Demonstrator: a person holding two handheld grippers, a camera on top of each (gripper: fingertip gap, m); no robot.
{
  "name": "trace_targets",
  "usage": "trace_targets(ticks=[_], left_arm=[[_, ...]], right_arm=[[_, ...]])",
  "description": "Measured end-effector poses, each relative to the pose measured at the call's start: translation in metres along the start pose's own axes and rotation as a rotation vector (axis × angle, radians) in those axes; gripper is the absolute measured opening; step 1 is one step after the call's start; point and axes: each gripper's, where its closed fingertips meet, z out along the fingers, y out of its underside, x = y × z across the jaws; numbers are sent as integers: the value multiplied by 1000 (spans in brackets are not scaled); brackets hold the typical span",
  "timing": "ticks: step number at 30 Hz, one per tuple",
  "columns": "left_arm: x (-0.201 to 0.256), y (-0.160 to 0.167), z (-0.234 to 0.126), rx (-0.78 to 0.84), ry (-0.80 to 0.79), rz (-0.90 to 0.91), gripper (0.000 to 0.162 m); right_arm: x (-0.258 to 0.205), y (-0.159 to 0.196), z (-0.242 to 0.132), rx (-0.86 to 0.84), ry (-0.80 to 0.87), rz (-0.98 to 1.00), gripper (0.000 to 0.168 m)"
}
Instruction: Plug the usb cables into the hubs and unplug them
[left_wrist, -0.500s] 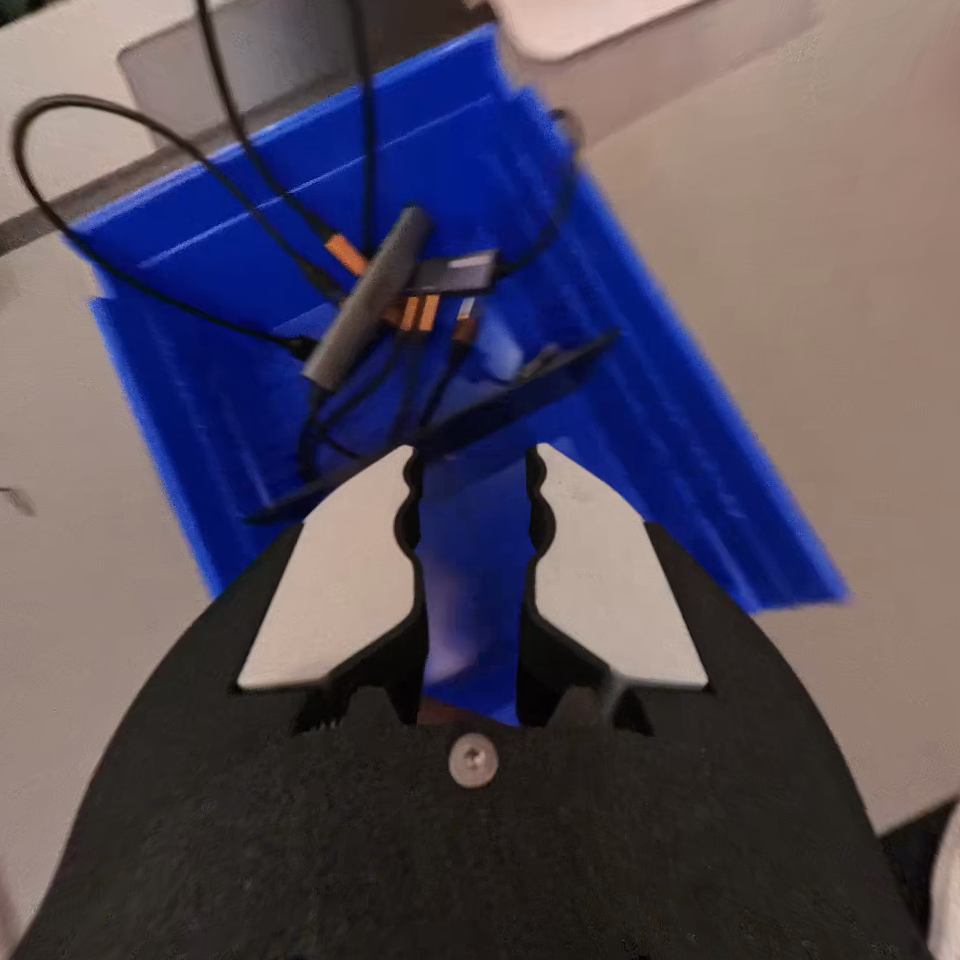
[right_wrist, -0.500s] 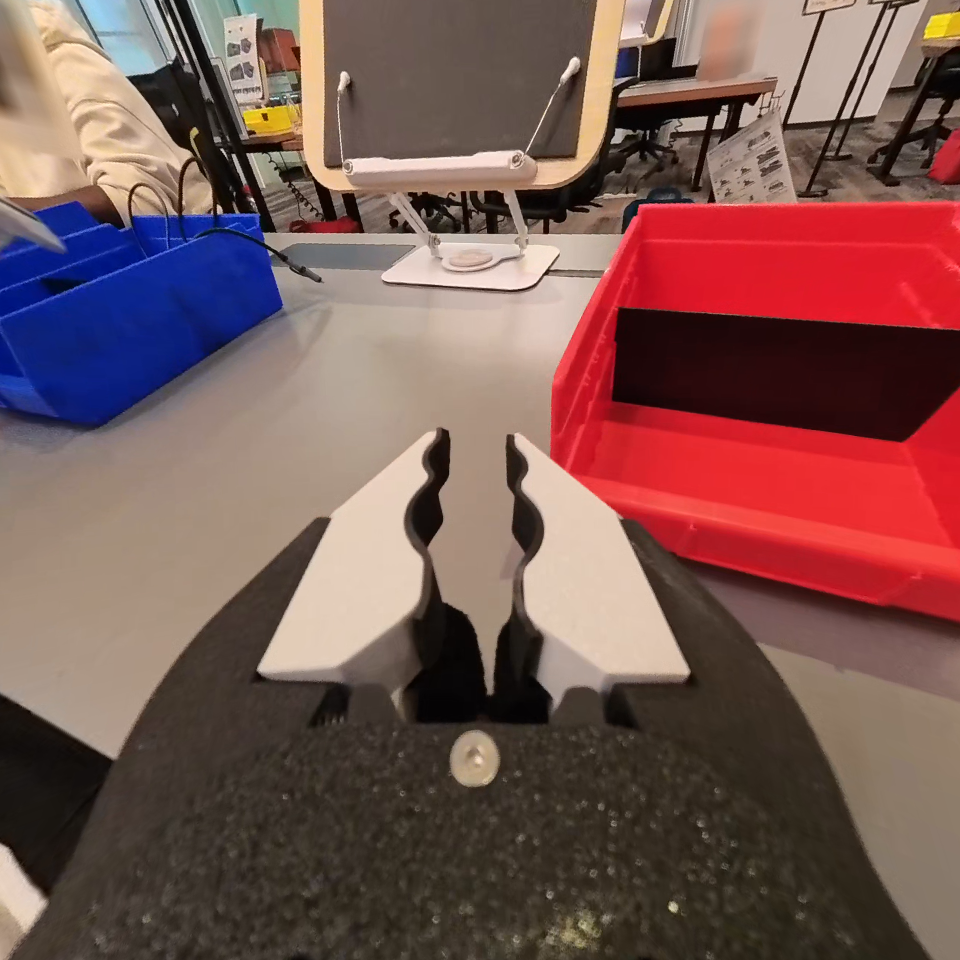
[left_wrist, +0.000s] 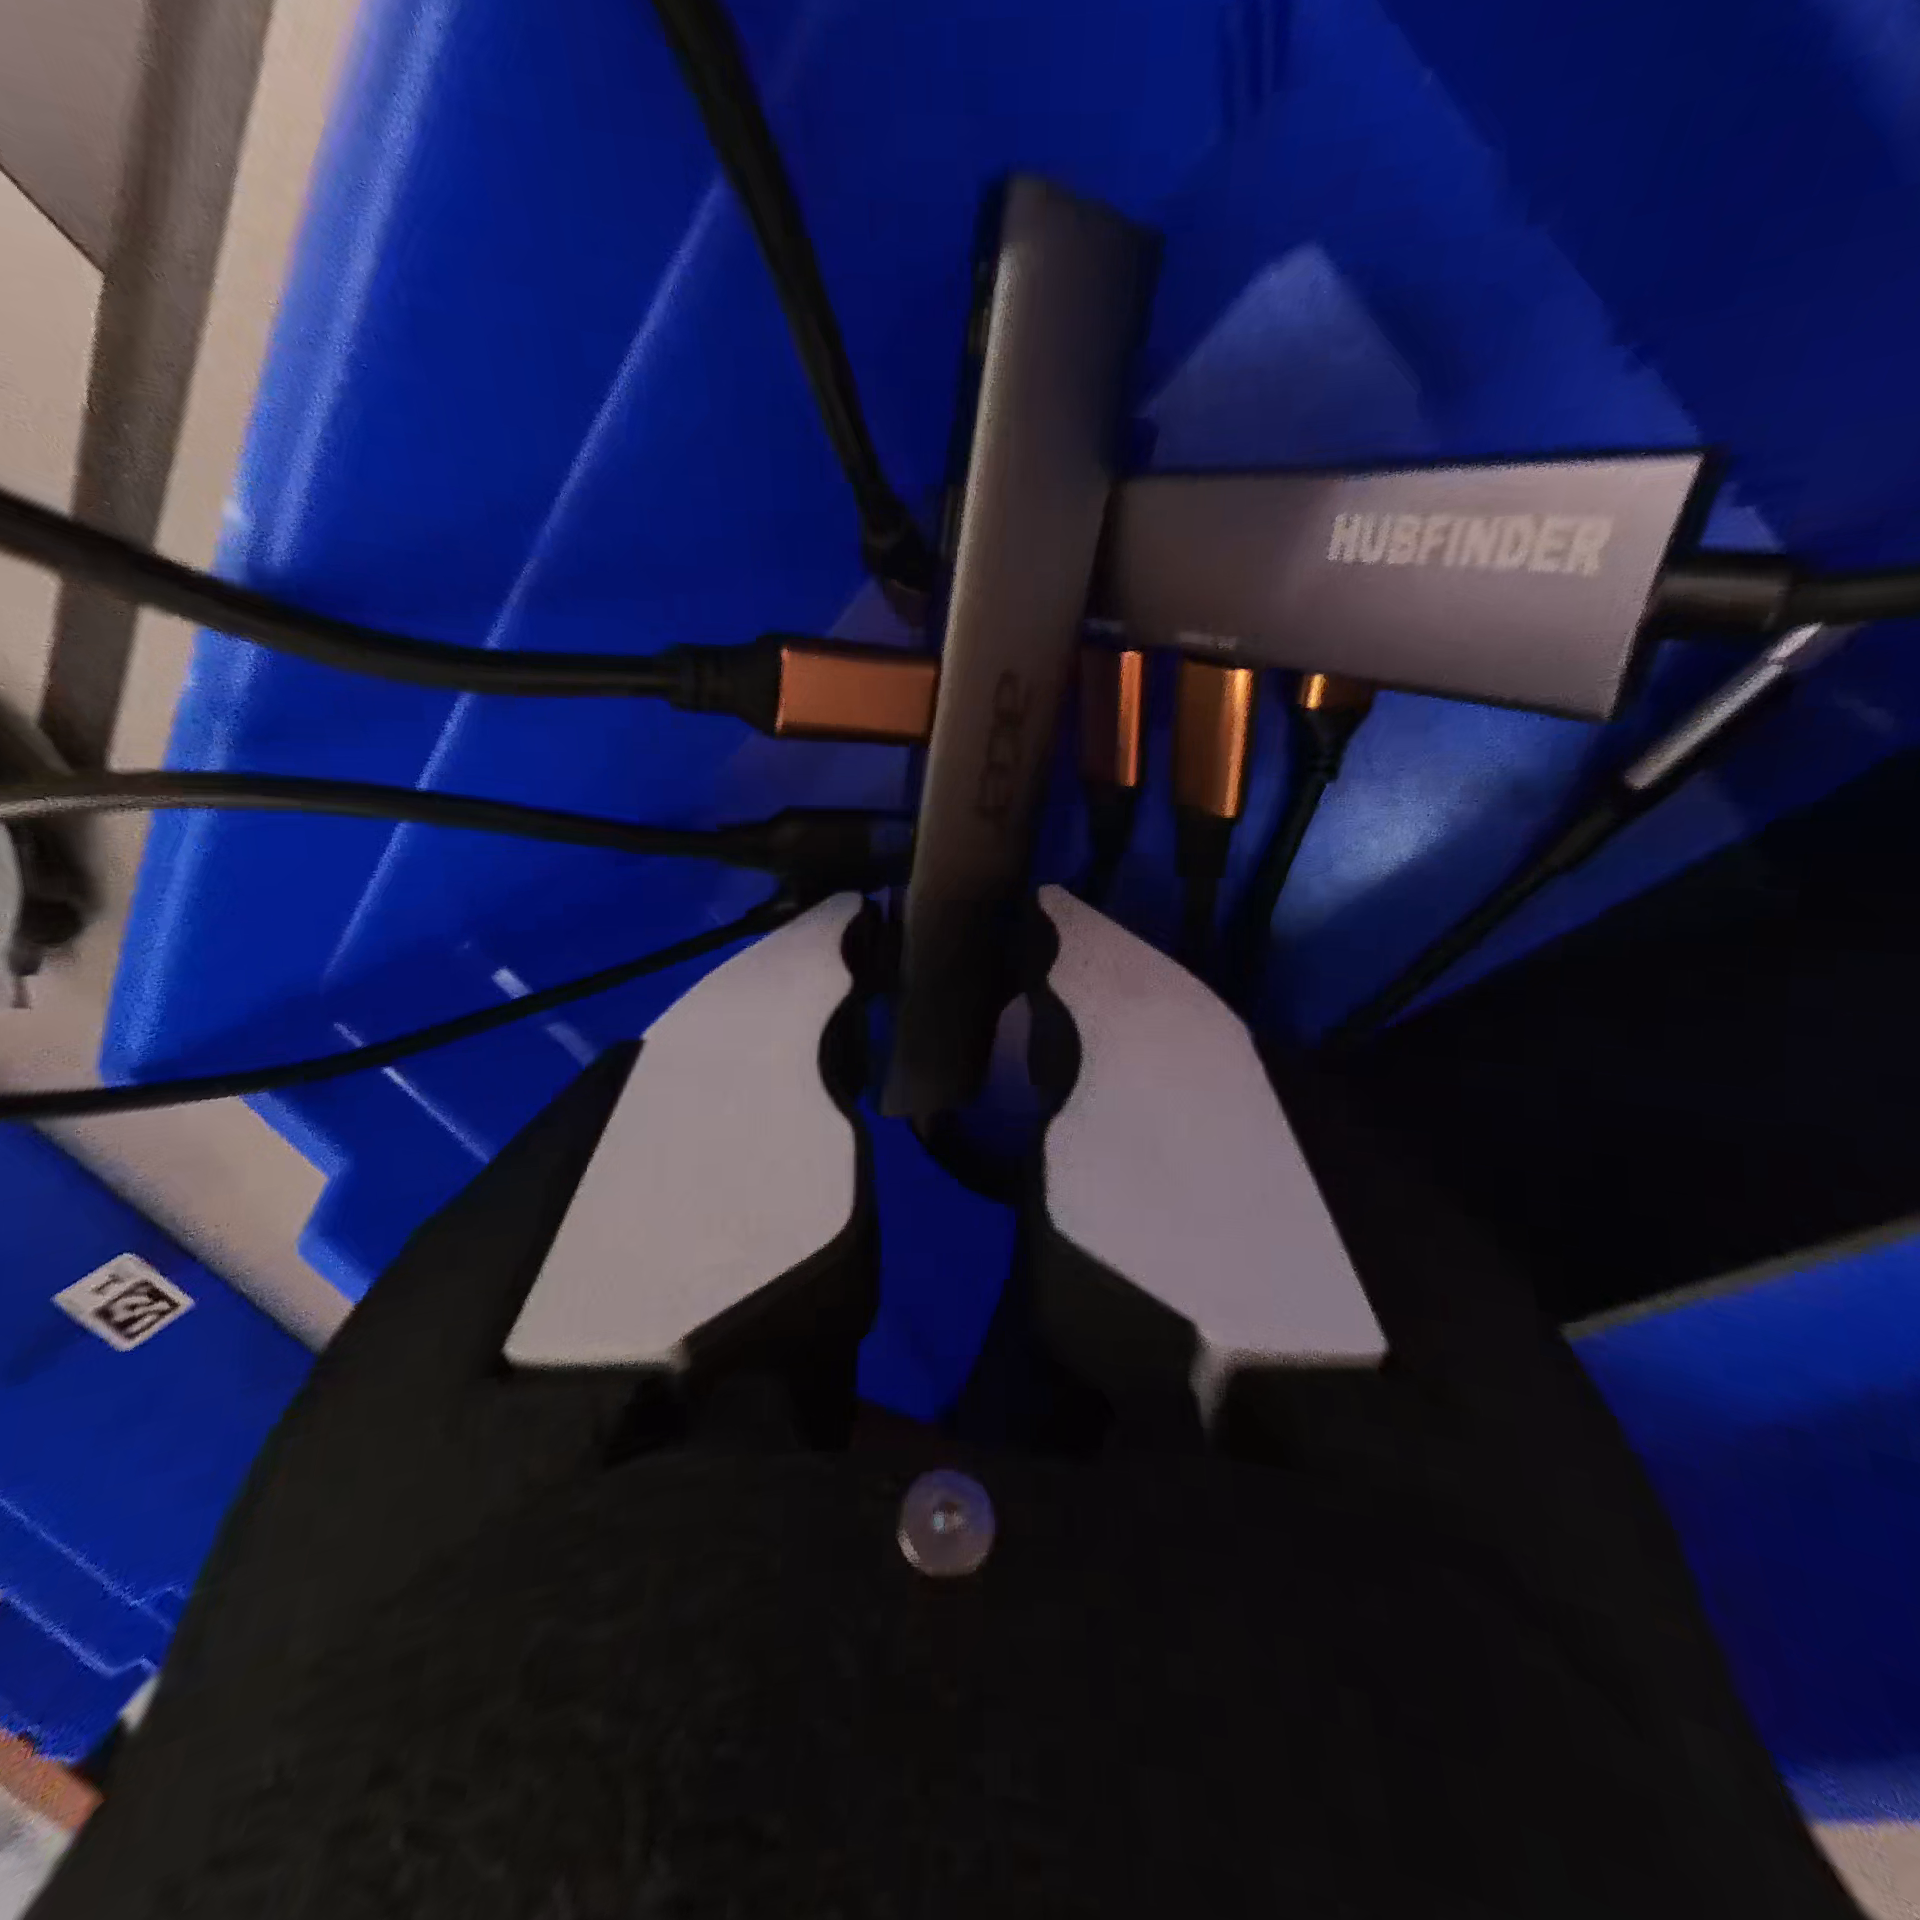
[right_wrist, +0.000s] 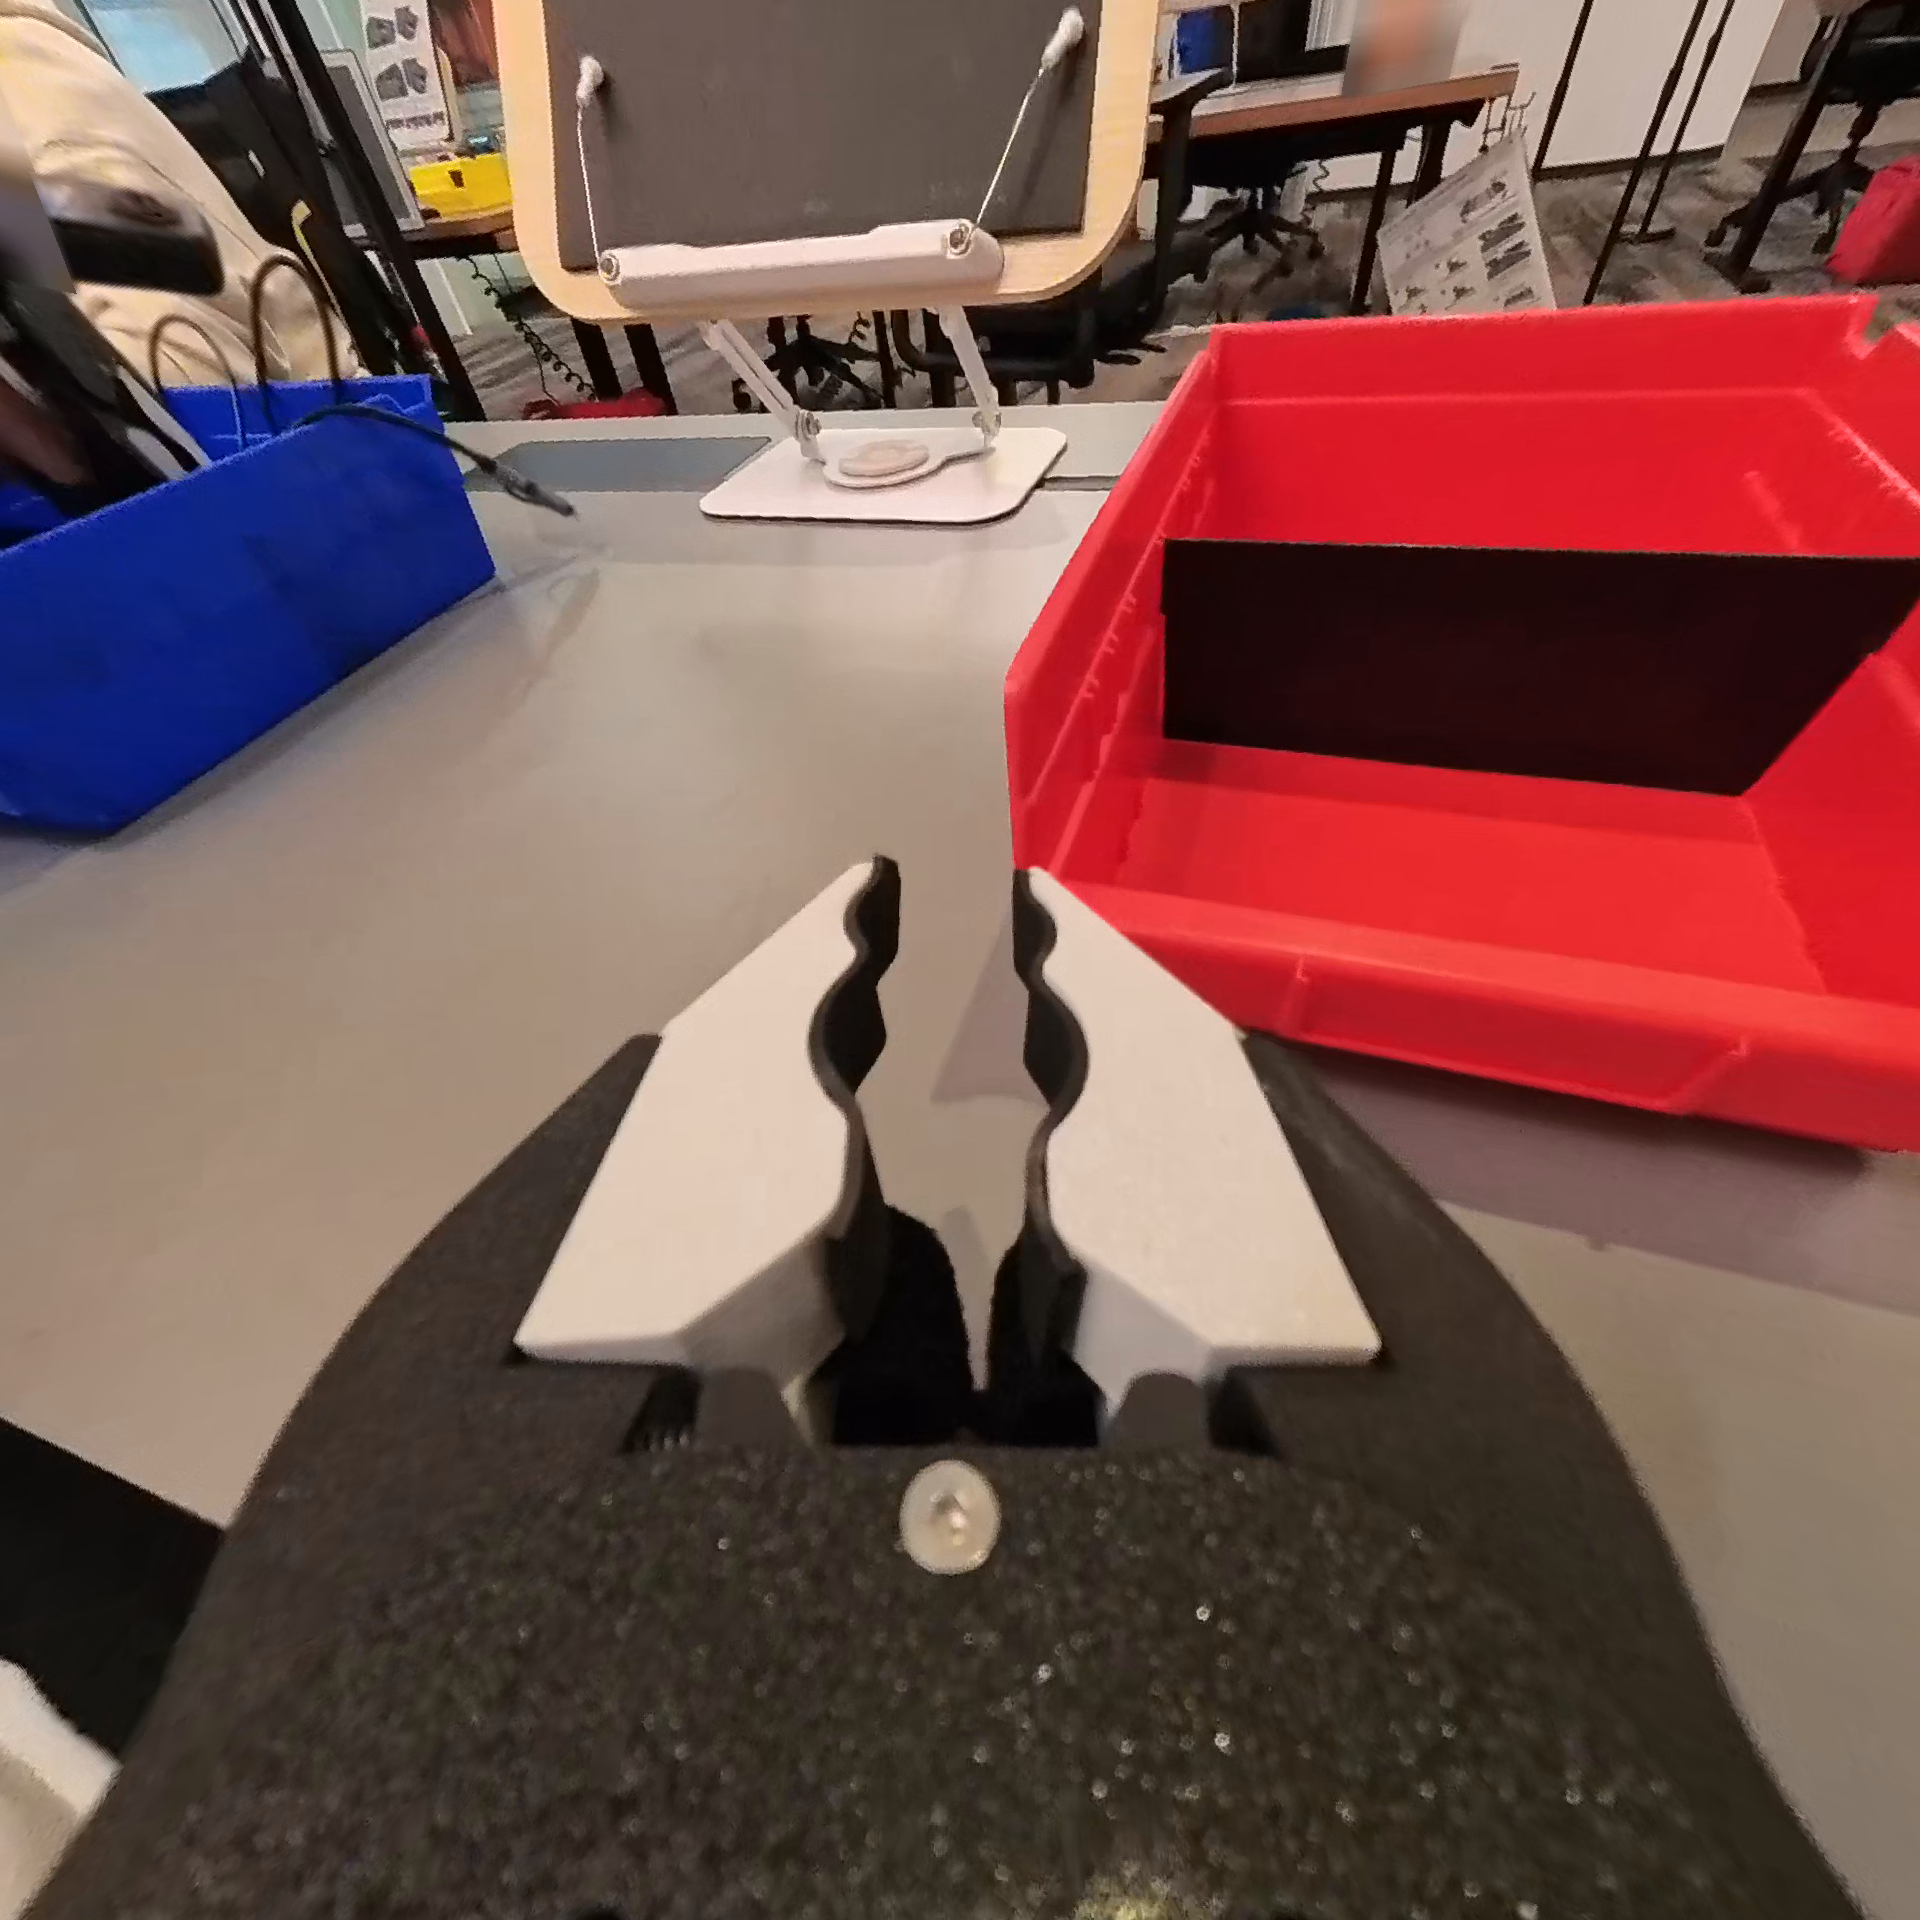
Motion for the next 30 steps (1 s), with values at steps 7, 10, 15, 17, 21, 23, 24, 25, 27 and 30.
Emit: trace_targets(ticks=[7, 10, 15, 17, 21, 23, 24, 25, 27, 30], left_arm=[[-26, -6, -44, 166, -331, 83, 24], [-38, -11, -93, 285, -484, 64, 24], [-39, -29, -210, 484, -799, 134, 23], [-20, -43, -258, 567, -900, 211, 23], [50, -75, -336, 724, -1067, 444, 23], [94, -89, -364, 778, -1160, 579, 23], [118, -96, -372, 800, -1194, 649, 23], [142, -102, -377, 826, -1221, 718, 23], [187, -113, -377, 859, -1264, 840, 23], [249, -125, -359, 883, -1354, 1049, 23]], right_arm=[[-2, 1, -1, -6, 9, -28, 20], [-6, 0, 1, -4, 0, -26, 20], [-20, -9, 1, 26, -25, -60, 20], [-30, -17, 0, 55, -43, -101, 20], [-67, -30, -6, 107, -193, -149, 22], [-85, -41, -13, 153, -284, -149, 23], [-95, -45, -18, 168, -343, -154, 24], [-103, -48, -22, 177, -392, -166, 25], [-109, -62, -30, 222, -418, -199, 29], [-115, -83, -38, 276, -445, -261, 38]])
